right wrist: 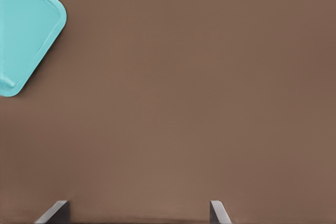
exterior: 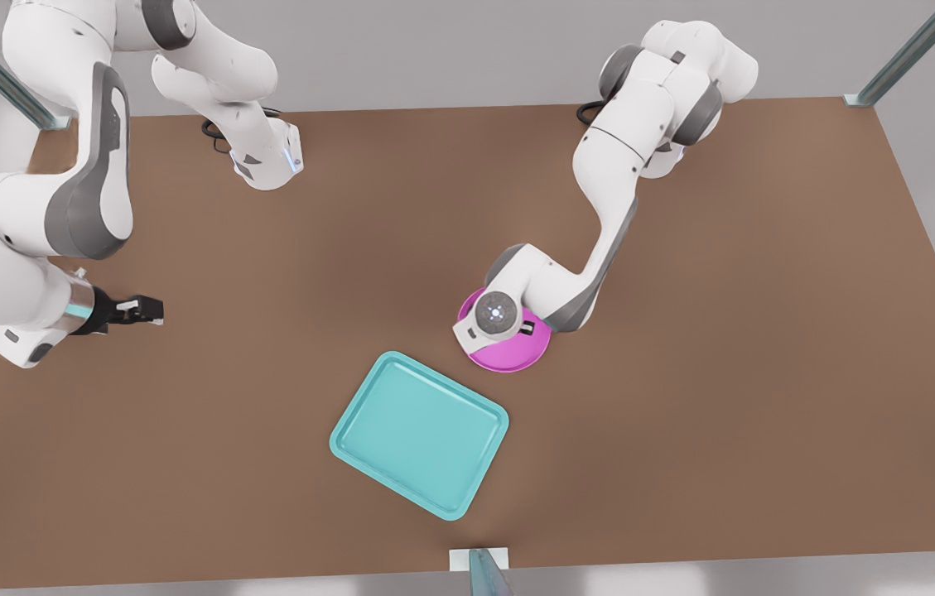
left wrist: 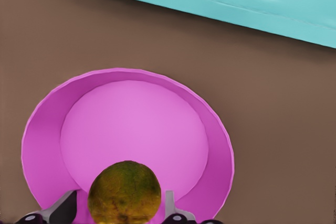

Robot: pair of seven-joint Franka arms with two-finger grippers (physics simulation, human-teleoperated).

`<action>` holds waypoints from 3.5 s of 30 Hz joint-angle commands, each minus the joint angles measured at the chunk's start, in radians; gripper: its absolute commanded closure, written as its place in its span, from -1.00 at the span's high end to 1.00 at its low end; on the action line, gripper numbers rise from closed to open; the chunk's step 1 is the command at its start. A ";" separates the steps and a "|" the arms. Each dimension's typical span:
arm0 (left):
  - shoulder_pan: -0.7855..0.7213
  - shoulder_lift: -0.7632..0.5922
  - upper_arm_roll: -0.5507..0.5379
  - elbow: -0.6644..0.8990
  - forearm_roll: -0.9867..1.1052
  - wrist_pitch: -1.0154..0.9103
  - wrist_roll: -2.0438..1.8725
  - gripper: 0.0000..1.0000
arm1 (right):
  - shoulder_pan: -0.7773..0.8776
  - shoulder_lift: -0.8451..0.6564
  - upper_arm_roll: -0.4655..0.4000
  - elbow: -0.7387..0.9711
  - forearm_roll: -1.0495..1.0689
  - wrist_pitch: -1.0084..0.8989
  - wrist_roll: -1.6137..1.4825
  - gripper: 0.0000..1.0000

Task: Place the orange on the plate with the left arm and the plate on the tray with the right arm

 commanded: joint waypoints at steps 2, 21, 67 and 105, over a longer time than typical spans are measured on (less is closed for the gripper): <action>0.030 -0.033 0.009 0.009 -0.001 -0.062 -0.372 1.00 | 0.086 0.032 0.000 -0.066 0.171 0.146 0.289 1.00; 0.515 -0.756 0.107 -0.089 0.019 -0.594 0.399 1.00 | 0.559 0.259 0.057 -0.416 0.606 0.963 0.708 1.00; 0.515 -0.743 0.136 -0.090 0.027 -0.591 0.400 1.00 | 0.655 0.471 0.109 -0.205 0.606 0.954 0.667 -0.57; 0.515 -0.742 0.147 -0.089 0.027 -0.591 0.400 1.00 | 0.333 0.451 0.071 -0.120 0.604 0.963 0.660 -0.57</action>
